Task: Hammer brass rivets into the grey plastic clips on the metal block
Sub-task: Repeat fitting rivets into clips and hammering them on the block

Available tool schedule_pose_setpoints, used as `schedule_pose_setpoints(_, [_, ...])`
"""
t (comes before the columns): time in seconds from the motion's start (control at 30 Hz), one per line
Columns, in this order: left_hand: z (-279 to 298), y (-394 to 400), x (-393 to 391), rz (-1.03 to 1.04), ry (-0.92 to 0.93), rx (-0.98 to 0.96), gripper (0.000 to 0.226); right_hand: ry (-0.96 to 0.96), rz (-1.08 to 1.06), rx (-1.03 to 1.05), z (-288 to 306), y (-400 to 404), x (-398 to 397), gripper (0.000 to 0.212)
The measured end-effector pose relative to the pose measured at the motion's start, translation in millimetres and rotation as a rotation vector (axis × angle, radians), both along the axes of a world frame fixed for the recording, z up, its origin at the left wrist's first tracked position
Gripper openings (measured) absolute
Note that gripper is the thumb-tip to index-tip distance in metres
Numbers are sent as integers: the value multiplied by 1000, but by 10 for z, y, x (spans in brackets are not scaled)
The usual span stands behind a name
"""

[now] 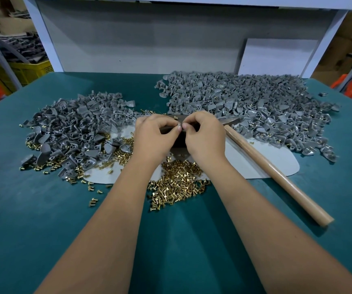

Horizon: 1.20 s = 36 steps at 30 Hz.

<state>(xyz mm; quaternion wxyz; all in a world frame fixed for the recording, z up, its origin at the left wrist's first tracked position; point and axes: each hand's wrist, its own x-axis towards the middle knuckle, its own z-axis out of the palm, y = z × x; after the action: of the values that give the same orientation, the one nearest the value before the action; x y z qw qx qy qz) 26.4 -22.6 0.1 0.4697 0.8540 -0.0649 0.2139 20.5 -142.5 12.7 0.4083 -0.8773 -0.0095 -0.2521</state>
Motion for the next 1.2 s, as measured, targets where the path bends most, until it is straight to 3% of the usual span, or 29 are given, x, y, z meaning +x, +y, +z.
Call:
schedule_pose_setpoints(0.27, [0,-10,-3,4,15,14,9,-5,105,22,-51,-84,-11,8])
schedule_pose_setpoints(0.4, [2,-1,-16,-4,28,3,10,-83,-202,-181,23,-343,-82,19])
schedule_pose_setpoints(0.47, [5,6,-25,-10,30,-6,11,47,-361,-353,37,-553,-134,22])
schedule_pose_setpoints(0.57, [6,-4,-33,-4,26,-9,13,372,-424,-556,34,-729,-251,31])
schedule_pose_setpoints(0.67, [4,-18,-40,3,29,-6,13,466,-431,-606,37,-751,-260,29])
schedule_pose_setpoints(0.9, [-2,-56,-24,18,80,-85,13,418,-372,-476,118,-754,-188,24])
schedule_pose_setpoints(1.03, [-19,-93,-40,66,44,-28,11,271,-412,-445,282,-701,-232,22])
schedule_pose_setpoints(1.2, [-22,-104,-45,160,28,103,13,76,-194,-285,516,-640,-445,52])
